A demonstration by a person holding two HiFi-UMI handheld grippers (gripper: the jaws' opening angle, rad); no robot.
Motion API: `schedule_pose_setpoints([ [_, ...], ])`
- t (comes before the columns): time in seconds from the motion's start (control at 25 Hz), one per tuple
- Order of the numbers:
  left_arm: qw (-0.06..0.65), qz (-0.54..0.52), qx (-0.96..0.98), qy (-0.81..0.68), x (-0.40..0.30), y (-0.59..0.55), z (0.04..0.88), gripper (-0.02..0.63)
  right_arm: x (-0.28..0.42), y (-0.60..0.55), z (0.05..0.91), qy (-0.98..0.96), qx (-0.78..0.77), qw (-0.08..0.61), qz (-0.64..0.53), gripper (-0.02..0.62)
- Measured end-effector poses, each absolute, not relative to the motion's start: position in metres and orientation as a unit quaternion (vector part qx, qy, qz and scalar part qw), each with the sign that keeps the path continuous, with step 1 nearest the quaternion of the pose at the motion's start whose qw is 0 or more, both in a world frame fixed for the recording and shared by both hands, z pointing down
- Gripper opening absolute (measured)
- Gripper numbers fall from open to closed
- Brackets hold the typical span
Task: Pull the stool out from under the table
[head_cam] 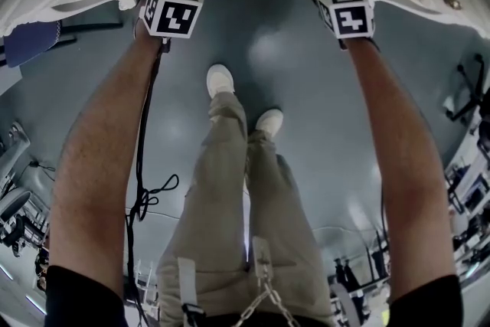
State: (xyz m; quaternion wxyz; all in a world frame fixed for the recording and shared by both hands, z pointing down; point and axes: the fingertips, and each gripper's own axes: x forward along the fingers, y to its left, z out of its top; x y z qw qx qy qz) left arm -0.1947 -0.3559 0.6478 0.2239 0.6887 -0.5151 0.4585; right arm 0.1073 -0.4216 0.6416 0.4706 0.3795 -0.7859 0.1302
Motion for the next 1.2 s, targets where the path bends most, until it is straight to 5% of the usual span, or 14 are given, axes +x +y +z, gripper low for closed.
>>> schedule_pose_setpoints([
  [1.2,0.25,0.483,0.663,-0.514,-0.167,-0.198,0.652,0.295,0.134,-0.27,0.639,-0.777,0.333,0.51,0.16,0.353],
])
